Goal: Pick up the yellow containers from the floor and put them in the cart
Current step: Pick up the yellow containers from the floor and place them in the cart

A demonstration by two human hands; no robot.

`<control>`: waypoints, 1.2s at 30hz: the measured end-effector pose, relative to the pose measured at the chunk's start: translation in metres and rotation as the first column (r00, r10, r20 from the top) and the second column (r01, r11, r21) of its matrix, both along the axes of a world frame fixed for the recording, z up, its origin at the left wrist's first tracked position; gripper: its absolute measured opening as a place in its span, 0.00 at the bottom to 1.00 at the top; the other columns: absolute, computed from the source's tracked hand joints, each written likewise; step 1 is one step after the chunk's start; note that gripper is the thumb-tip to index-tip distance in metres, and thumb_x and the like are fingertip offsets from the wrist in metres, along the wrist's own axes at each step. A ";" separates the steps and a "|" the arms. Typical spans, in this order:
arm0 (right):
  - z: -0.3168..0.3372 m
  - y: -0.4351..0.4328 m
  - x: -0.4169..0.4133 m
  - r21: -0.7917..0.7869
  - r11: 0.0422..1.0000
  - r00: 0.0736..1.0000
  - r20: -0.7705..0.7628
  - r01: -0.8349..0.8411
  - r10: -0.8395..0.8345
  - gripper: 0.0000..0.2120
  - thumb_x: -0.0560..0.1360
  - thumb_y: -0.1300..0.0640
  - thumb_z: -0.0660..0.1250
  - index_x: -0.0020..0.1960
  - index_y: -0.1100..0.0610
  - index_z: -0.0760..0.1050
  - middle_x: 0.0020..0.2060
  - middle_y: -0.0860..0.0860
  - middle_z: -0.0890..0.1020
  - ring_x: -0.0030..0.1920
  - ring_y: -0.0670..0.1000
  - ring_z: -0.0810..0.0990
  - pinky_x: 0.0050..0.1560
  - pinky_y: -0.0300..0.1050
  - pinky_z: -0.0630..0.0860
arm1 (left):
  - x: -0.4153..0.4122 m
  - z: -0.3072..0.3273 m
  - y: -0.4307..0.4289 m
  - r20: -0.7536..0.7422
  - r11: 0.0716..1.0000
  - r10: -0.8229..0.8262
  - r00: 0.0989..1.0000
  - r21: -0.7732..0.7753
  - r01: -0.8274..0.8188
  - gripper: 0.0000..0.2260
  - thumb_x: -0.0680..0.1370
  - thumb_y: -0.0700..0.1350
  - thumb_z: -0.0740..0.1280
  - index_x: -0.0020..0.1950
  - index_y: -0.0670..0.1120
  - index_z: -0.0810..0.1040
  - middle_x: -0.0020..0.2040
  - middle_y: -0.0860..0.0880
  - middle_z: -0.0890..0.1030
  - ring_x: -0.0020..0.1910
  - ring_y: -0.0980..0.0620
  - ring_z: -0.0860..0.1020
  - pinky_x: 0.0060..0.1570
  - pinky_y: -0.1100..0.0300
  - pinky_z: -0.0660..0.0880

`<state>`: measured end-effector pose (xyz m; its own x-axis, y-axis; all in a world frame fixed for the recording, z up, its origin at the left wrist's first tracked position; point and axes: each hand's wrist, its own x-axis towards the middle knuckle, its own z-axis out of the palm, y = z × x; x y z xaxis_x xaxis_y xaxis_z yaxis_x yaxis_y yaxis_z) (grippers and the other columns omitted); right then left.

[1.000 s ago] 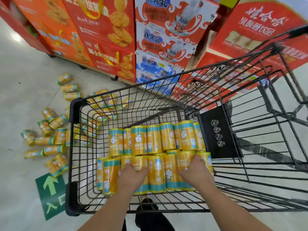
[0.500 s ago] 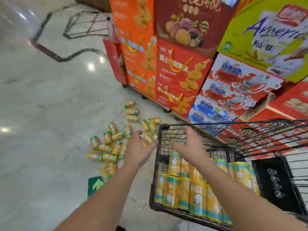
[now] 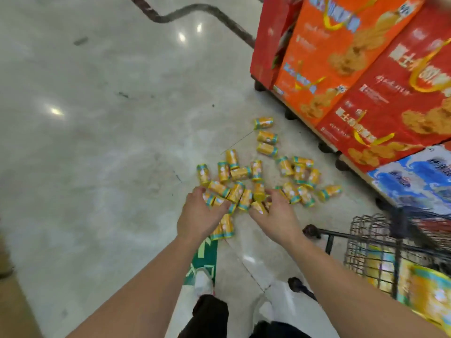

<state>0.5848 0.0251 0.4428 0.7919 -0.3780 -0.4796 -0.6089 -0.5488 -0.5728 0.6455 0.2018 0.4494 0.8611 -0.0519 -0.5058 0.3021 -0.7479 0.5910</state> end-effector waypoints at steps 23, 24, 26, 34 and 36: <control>-0.648 0.050 0.009 0.139 0.984 0.938 -0.341 0.113 -0.059 0.43 0.69 0.42 0.74 0.76 0.48 0.55 0.67 0.53 0.73 0.63 0.54 0.75 0.60 0.54 0.76 | -0.020 -0.649 0.017 -0.377 0.955 0.262 0.889 -0.031 -0.295 0.39 0.69 0.51 0.76 0.74 0.51 0.59 0.65 0.53 0.73 0.62 0.51 0.75 0.60 0.52 0.74; -0.653 0.051 0.009 0.159 0.981 0.939 -0.340 0.108 -0.048 0.43 0.68 0.42 0.74 0.76 0.48 0.55 0.66 0.52 0.73 0.63 0.53 0.76 0.60 0.54 0.76 | -0.019 -0.656 0.015 -0.373 0.949 0.275 0.886 -0.042 -0.313 0.35 0.69 0.49 0.76 0.71 0.53 0.62 0.59 0.57 0.75 0.57 0.54 0.76 0.56 0.57 0.74; -0.657 0.050 0.010 0.184 0.976 0.938 -0.342 0.117 -0.048 0.43 0.68 0.43 0.76 0.74 0.48 0.55 0.65 0.51 0.74 0.61 0.52 0.76 0.58 0.52 0.76 | -0.015 -0.659 0.011 -0.359 0.939 0.303 0.883 -0.044 -0.340 0.33 0.68 0.46 0.77 0.67 0.53 0.63 0.53 0.58 0.74 0.51 0.56 0.76 0.51 0.59 0.73; -0.541 0.041 0.018 0.303 0.918 0.951 -0.253 0.254 -0.179 0.35 0.67 0.46 0.77 0.67 0.41 0.61 0.50 0.38 0.75 0.48 0.44 0.81 0.47 0.46 0.81 | 0.005 -0.541 0.014 -0.329 0.914 0.322 0.888 -0.137 -0.383 0.34 0.65 0.46 0.80 0.65 0.56 0.66 0.55 0.55 0.76 0.50 0.58 0.79 0.47 0.58 0.79; -0.473 0.035 0.022 0.344 0.893 0.952 -0.202 0.289 -0.231 0.34 0.67 0.47 0.78 0.64 0.36 0.61 0.50 0.36 0.75 0.46 0.40 0.80 0.44 0.40 0.80 | 0.011 -0.476 0.012 -0.308 0.912 0.305 0.901 -0.180 -0.370 0.34 0.65 0.47 0.80 0.66 0.57 0.67 0.58 0.54 0.77 0.53 0.55 0.79 0.48 0.57 0.79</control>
